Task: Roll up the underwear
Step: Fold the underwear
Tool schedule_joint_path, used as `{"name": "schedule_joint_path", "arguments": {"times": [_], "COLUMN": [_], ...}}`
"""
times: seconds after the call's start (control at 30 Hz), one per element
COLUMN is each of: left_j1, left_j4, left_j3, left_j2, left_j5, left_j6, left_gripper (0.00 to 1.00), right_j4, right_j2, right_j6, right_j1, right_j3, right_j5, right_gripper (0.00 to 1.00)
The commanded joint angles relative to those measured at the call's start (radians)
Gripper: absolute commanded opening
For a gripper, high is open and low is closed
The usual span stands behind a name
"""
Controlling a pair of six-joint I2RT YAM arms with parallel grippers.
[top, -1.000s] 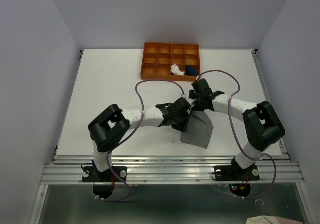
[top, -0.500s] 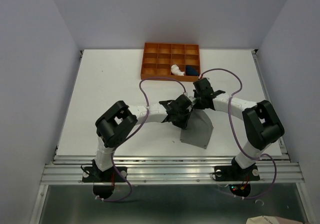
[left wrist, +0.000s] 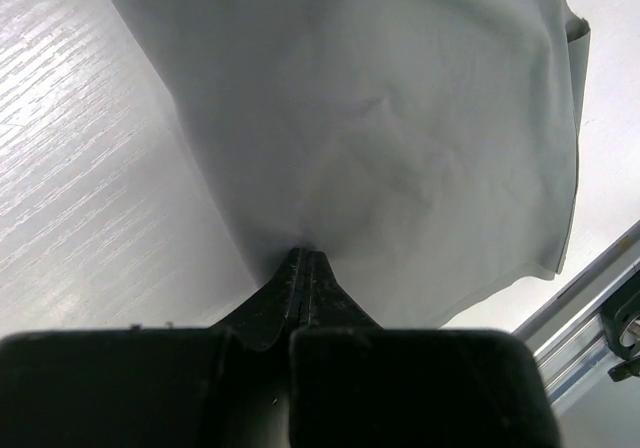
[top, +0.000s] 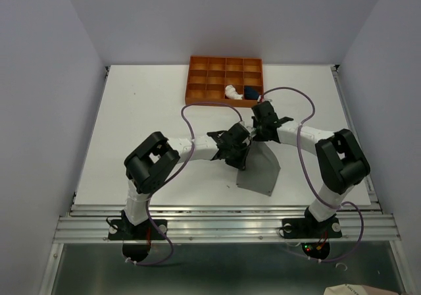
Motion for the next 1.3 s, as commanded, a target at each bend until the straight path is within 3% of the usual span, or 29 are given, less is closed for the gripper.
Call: {"name": "schedule_joint_path", "arguments": {"times": [0.0, 0.27, 0.37, 0.4, 0.47, 0.53, 0.67, 0.73, 0.8, 0.87, 1.07, 1.2, 1.23, 1.27], "left_j1": [0.005, 0.006, 0.006, 0.005, 0.005, 0.005, 0.014, 0.025, 0.035, 0.035, 0.035, 0.040, 0.043, 0.049], "left_j4": [-0.099, -0.099, -0.096, -0.099, -0.107, -0.121, -0.165, -0.178, -0.176, -0.185, -0.228, -0.270, -0.283, -0.290], "left_j3": [-0.055, -0.061, -0.061, -0.052, -0.039, -0.012, 0.023, 0.031, 0.028, 0.030, -0.019, -0.075, -0.096, -0.111], "left_j2": [-0.007, -0.012, -0.013, -0.012, -0.012, -0.013, -0.030, -0.042, -0.073, -0.098, -0.246, -0.344, -0.366, -0.386], "left_j5": [-0.011, -0.008, -0.008, -0.011, -0.019, -0.037, -0.139, -0.165, -0.165, -0.185, -0.290, -0.387, -0.410, -0.430], "left_j6": [0.009, 0.011, 0.011, 0.009, 0.011, 0.011, -0.002, -0.014, -0.023, -0.029, -0.097, -0.164, -0.187, -0.202], "left_gripper": [0.00, 0.00, 0.00, 0.00, 0.00, 0.00, 0.02, 0.05, 0.10, 0.32, 0.53, 0.69, 0.76, 0.89], "right_j4": [0.046, 0.044, 0.036, 0.033, 0.033, 0.032, 0.032, 0.033, 0.033, 0.032, -0.046, -0.141, -0.173, -0.190], "right_j2": [0.033, 0.057, 0.069, 0.068, 0.057, 0.040, -0.050, -0.093, -0.166, -0.214, -0.432, -0.562, -0.585, -0.623], "right_j6": [-0.022, -0.015, -0.011, -0.011, -0.015, -0.018, -0.021, -0.010, 0.025, 0.053, 0.194, 0.199, 0.203, 0.202], "right_j1": [0.004, 0.004, 0.004, 0.004, 0.004, 0.004, 0.004, 0.004, 0.004, 0.004, -0.005, -0.005, -0.005, -0.005], "right_j3": [0.048, 0.060, 0.069, 0.077, 0.085, 0.097, 0.126, 0.117, 0.082, 0.049, -0.157, -0.292, -0.320, -0.366], "right_j5": [0.067, 0.146, 0.174, 0.165, 0.128, 0.123, 0.155, 0.156, 0.165, 0.176, 0.088, -0.157, -0.195, -0.226], "right_gripper": [0.01, 0.04, 0.16, 0.26, 0.30, 0.43, 0.60, 0.78, 1.00, 1.00, 1.00, 1.00, 1.00, 1.00]}}
